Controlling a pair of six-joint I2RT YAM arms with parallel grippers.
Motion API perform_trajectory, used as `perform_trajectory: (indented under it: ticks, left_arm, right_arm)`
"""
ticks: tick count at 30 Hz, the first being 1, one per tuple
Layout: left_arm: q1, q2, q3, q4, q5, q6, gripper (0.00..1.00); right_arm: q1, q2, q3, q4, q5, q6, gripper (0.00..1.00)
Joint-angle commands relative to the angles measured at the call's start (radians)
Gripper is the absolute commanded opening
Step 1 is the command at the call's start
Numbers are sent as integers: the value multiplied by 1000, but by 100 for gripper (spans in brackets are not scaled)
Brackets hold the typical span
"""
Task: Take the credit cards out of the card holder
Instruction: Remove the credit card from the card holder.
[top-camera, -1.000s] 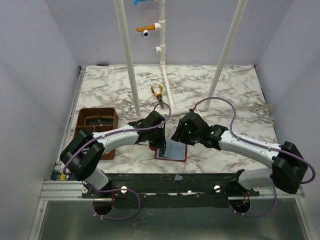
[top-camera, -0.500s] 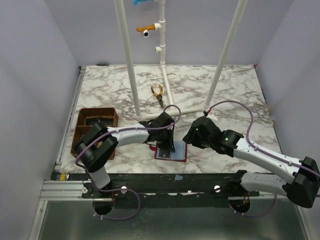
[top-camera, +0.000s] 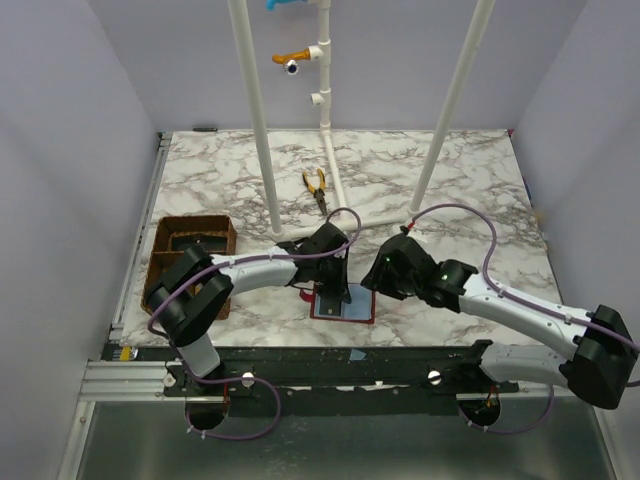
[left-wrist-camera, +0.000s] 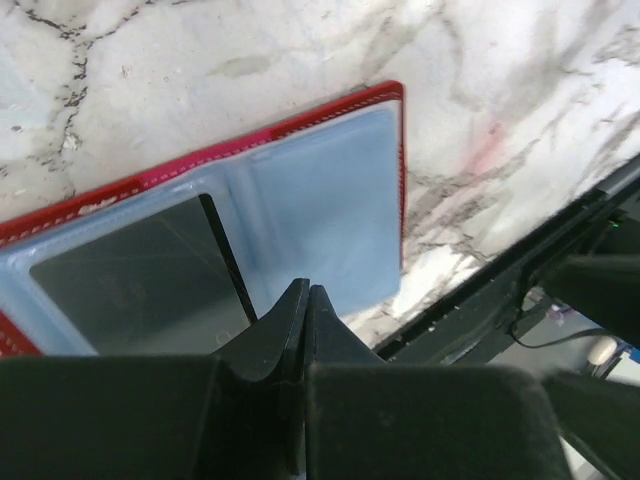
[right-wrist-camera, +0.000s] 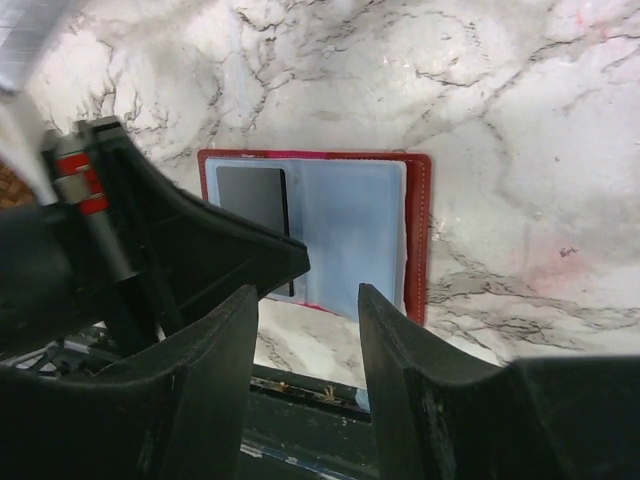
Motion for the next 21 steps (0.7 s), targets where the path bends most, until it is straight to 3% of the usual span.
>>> perform_trajectory:
  ticks: [1, 11, 21]
  left_arm:
    - [26, -125, -18, -44, -47, 17, 0]
    - [126, -252, -136, -85, -85, 66, 1]
    - [152, -239, -165, -70, -80, 81, 1]
  right_arm:
    - [5, 45, -11, 79, -63, 9, 47]
    - [5, 182, -19, 232, -170, 9, 45]
    - [6, 297, -15, 325, -211, 7, 41]
